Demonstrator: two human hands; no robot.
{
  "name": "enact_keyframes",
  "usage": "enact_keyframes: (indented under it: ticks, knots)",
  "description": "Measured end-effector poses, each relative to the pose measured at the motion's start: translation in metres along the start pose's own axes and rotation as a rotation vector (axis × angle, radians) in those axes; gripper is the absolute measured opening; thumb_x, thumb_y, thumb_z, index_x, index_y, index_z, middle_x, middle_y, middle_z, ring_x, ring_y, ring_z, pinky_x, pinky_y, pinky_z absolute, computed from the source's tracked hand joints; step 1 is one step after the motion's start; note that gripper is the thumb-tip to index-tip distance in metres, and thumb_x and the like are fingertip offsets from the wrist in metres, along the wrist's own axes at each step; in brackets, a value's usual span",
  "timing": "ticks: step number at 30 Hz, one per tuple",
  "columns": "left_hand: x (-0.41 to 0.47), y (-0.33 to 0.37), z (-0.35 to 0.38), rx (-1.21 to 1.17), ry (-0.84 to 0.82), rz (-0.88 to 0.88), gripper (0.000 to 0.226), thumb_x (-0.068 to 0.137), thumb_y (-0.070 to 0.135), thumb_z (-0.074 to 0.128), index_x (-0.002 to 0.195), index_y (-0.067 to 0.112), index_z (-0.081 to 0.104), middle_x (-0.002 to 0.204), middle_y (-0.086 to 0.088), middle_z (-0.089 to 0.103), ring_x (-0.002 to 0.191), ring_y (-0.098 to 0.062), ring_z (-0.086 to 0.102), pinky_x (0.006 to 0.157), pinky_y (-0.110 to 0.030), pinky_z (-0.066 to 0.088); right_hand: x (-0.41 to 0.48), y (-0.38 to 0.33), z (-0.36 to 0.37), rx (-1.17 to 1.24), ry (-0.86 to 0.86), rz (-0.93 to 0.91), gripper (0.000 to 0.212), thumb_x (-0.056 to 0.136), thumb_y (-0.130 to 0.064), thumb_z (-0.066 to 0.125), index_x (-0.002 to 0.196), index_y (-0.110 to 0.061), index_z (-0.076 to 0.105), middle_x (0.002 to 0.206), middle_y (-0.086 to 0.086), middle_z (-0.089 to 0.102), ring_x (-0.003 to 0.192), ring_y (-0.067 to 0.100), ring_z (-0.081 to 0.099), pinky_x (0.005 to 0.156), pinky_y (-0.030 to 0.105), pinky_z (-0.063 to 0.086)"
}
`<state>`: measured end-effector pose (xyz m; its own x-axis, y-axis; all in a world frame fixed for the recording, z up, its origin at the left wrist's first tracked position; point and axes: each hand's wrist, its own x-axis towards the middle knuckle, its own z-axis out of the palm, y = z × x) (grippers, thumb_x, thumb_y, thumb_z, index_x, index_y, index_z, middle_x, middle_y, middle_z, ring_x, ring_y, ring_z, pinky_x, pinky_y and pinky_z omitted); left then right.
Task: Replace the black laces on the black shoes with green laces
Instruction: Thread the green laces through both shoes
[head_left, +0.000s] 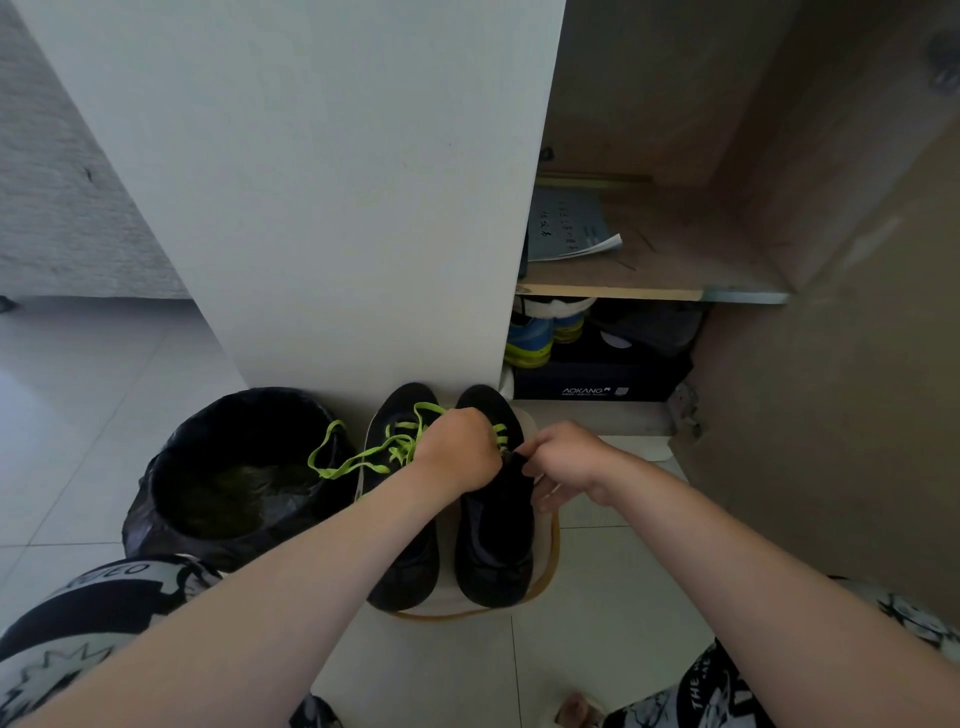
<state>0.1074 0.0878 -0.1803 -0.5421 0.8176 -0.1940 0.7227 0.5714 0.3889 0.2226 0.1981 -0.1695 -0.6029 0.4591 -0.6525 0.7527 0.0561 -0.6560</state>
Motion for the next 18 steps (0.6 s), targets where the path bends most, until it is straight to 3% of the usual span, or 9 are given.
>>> enact_keyframes:
  ticks: [4, 9, 15, 18]
  knots:
    - [0.002, -0.011, -0.004, -0.091, -0.086, 0.093, 0.013, 0.088, 0.019, 0.064, 0.078, 0.023, 0.071, 0.084, 0.005, 0.068, 0.084, -0.016, 0.064, 0.07, -0.026, 0.049, -0.002, 0.0, -0.001, 0.007, -0.009, 0.002, 0.031, 0.097, 0.003, 0.051, 0.124, -0.007, 0.062, 0.1, 0.02, 0.071, 0.07, 0.026, 0.071, 0.063, 0.038, 0.062]
    - [0.0, -0.007, -0.001, 0.017, -0.031, 0.139, 0.017, 0.088, 0.024, 0.062, 0.072, 0.029, 0.061, 0.078, 0.007, 0.061, 0.079, -0.017, 0.061, 0.064, -0.027, 0.043, 0.0, -0.001, 0.001, -0.023, 0.009, -0.004, 0.029, 0.096, 0.004, 0.051, 0.12, -0.01, 0.062, 0.101, 0.02, 0.071, 0.071, 0.027, 0.071, 0.062, 0.037, 0.062]
    - [-0.012, 0.009, 0.006, 0.118, 0.086, 0.071, 0.016, 0.091, 0.021, 0.054, 0.099, 0.016, 0.067, 0.099, -0.005, 0.067, 0.094, -0.027, 0.064, 0.065, -0.029, 0.042, -0.002, -0.002, 0.004, -0.052, 0.047, -0.024, 0.026, 0.096, 0.002, 0.051, 0.114, -0.01, 0.066, 0.089, 0.016, 0.071, 0.065, 0.023, 0.07, 0.062, 0.036, 0.061]
    - [-0.018, 0.016, 0.015, 0.092, 0.113, 0.02, 0.004, 0.091, 0.018, 0.052, 0.088, 0.017, 0.054, 0.094, -0.004, 0.062, 0.092, -0.026, 0.063, 0.063, -0.03, 0.039, -0.004, -0.003, 0.005, -0.065, 0.055, -0.027, 0.028, 0.095, 0.001, 0.051, 0.116, -0.008, 0.067, 0.088, 0.016, 0.072, 0.064, 0.023, 0.07, 0.06, 0.034, 0.061]
